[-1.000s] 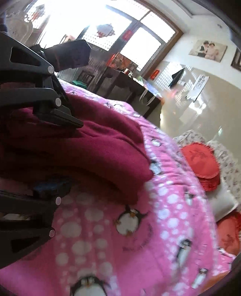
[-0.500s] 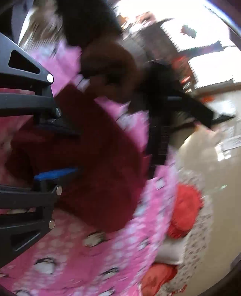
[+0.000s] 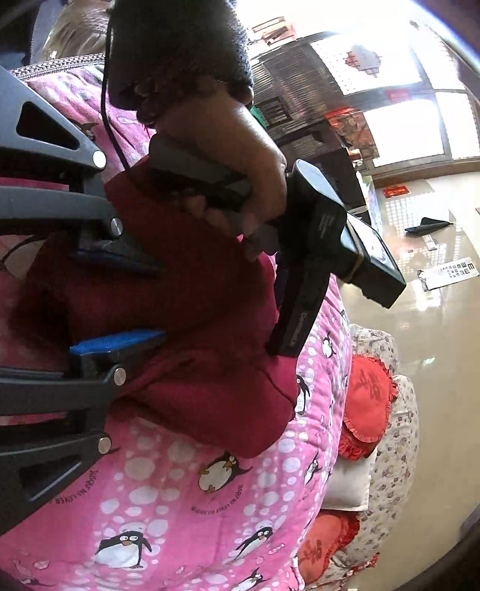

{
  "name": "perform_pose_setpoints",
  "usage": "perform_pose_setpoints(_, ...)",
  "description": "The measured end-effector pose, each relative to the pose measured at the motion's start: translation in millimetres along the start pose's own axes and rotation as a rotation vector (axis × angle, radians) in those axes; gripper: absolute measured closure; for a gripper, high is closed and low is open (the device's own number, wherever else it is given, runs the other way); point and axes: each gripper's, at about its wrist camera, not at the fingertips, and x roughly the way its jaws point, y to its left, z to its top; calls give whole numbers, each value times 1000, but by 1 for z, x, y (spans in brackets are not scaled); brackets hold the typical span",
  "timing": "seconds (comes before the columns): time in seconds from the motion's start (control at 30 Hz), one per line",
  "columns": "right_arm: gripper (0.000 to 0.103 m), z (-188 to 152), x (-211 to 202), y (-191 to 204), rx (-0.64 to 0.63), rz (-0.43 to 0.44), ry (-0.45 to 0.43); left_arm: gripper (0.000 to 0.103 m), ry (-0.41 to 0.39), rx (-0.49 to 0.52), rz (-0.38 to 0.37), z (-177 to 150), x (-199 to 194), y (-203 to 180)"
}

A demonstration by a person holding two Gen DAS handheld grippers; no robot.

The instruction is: Fold small clothes

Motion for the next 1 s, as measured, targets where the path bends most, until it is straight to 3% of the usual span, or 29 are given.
perform_pose_setpoints(0.27,73,0,2,-2,12,14,6,36,32,19,9,1,-2,-1)
perform_pose_setpoints(0.37,73,0,-1,8,-21,-24,13,36,18,14,-81,-6,-33,8)
perform_pose_setpoints(0.47,73,4,-10,11,22,-31,33,36,-83,-20,-163,-33,-86,31)
perform_pose_setpoints(0.57,73,12,-36,5,116,-35,-21,36,-135,-22,-188,-74,-119,46)
perform_pose_setpoints(0.7,73,41,-52,-16,203,-203,-114,34,-116,-9,-203,-121,-111,41)
perform_pose_setpoints(0.77,73,58,-46,-22,205,-210,-117,20,-111,-19,-209,-133,-101,37)
perform_pose_setpoints(0.87,79,84,-20,-14,106,-211,-84,12,-65,-91,-268,-131,-89,47)
perform_pose_setpoints(0.93,79,99,6,-14,73,-188,-34,11,-57,-92,-281,-129,-86,47)
perform_pose_setpoints(1.0,79,104,40,-26,49,-272,70,11,-67,-73,-259,-129,-89,43)
